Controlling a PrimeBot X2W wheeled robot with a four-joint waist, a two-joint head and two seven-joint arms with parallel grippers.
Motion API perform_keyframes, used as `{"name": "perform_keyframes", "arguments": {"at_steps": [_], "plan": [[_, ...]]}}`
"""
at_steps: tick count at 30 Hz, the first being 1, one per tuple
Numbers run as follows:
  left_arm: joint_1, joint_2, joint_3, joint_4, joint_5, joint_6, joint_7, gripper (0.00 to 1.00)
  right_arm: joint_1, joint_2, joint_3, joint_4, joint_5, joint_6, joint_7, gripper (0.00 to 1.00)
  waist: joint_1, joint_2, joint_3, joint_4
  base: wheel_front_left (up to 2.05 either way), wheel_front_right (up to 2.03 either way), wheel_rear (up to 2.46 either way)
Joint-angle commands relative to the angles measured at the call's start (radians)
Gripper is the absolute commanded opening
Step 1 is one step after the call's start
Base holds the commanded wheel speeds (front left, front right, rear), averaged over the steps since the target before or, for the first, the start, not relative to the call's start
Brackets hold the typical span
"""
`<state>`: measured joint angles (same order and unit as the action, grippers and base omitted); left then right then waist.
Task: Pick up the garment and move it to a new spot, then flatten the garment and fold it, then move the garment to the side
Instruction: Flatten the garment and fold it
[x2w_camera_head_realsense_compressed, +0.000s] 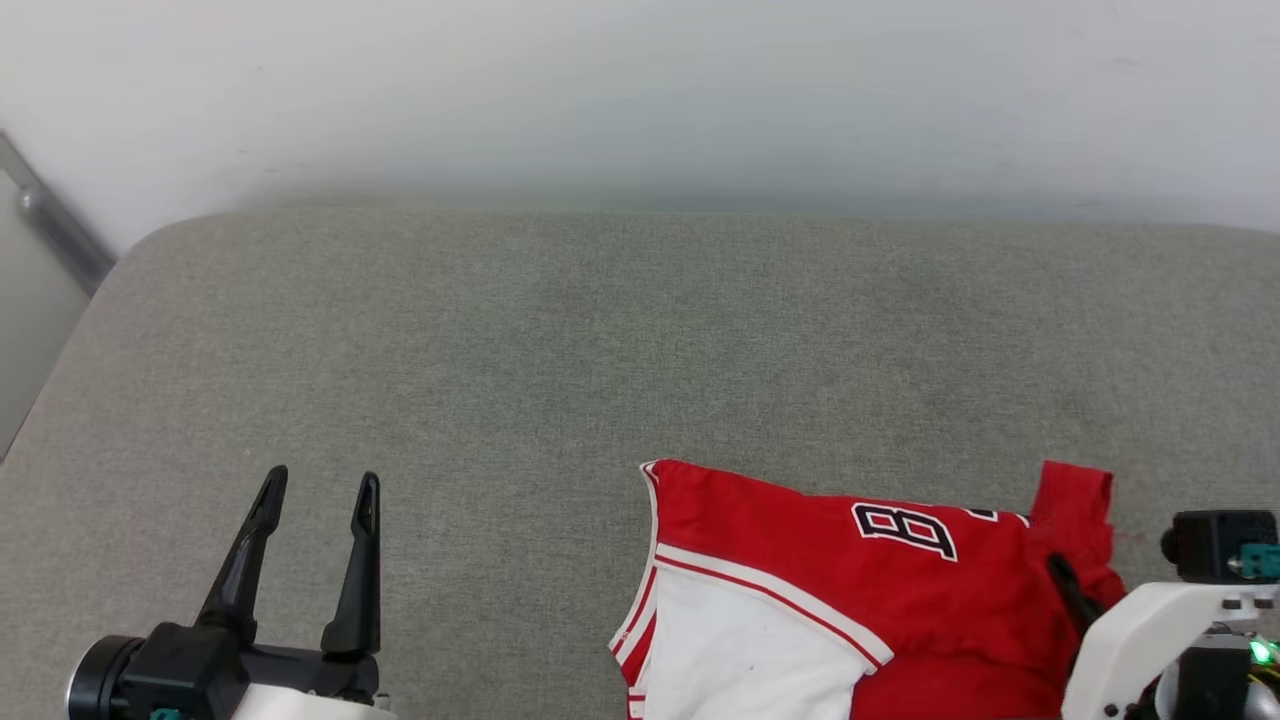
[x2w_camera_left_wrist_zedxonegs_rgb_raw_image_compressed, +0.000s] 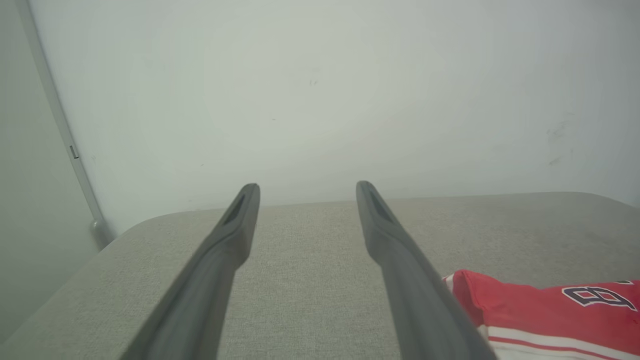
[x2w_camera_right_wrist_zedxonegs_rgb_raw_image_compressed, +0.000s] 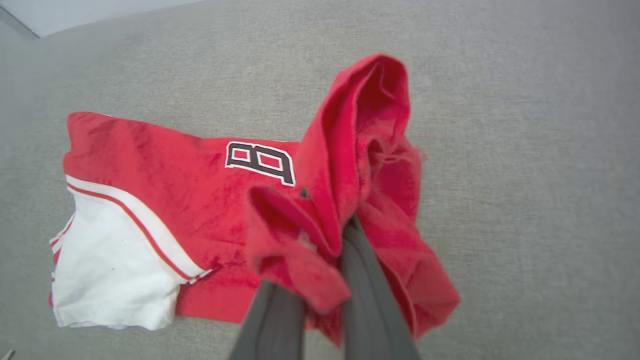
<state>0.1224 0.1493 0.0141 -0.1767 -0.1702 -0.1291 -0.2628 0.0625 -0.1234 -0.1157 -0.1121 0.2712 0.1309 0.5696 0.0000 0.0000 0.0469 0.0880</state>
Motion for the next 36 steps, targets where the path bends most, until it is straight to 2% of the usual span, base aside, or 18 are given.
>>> {"name": "perform_keyframes", "arguments": {"at_steps": [1,11,17,24,29,30,31,32,36], "plan": [[0.016,-0.002,0.000,0.000,-0.004,-0.001,-0.002,1.00,0.003,0.013,0.019,-0.014,0.009,0.000,0.007,0.00,0.0000,0.0000,-0.005,0.007,0.00,0.00,0.00],[0.027,-0.008,0.002,0.006,-0.009,-0.001,-0.002,1.00,-0.032,0.072,0.210,0.017,0.098,0.000,0.000,0.00,0.0000,0.0000,-0.023,0.043,0.00,0.00,0.00],[0.011,-0.010,-0.007,-0.012,0.001,-0.001,-0.002,1.00,-0.087,0.073,0.337,0.120,0.123,0.000,-0.059,0.00,0.0000,0.0000,-0.021,0.064,0.00,0.00,0.00],[0.018,-0.007,-0.015,-0.007,-0.004,-0.001,-0.002,1.00,-0.149,0.074,0.409,0.253,0.164,0.000,-0.144,0.00,0.0000,0.0000,-0.014,0.091,0.00,0.00,0.00],[0.015,-0.005,-0.020,-0.002,-0.003,-0.001,-0.002,1.00,-0.183,0.074,0.448,0.303,0.190,0.000,-0.184,0.00,0.0000,0.0000,-0.007,0.100,0.00,0.00,0.00],[0.012,-0.004,-0.021,-0.002,-0.002,-0.001,-0.002,1.00,-0.192,0.074,0.463,0.312,0.188,0.000,-0.194,0.09,0.0000,0.0000,-0.006,0.101,0.00,0.00,0.00],[0.009,-0.002,-0.023,-0.002,-0.001,-0.001,-0.002,1.00,-0.198,0.074,0.473,0.321,0.181,0.000,-0.203,0.80,0.0000,0.0000,-0.004,0.102,0.00,0.00,0.00],[0.007,-0.001,-0.023,-0.002,0.000,-0.001,-0.002,1.00,-0.204,0.073,0.479,0.327,0.182,0.000,-0.211,1.00,0.0000,0.0000,-0.003,0.103,0.00,0.00,0.00],[0.003,0.000,-0.018,-0.001,0.001,-0.001,-0.002,1.00,-0.228,0.073,0.521,0.326,0.190,0.000,-0.239,1.00,0.0000,0.0000,0.000,0.099,0.00,0.00,0.00]]}}
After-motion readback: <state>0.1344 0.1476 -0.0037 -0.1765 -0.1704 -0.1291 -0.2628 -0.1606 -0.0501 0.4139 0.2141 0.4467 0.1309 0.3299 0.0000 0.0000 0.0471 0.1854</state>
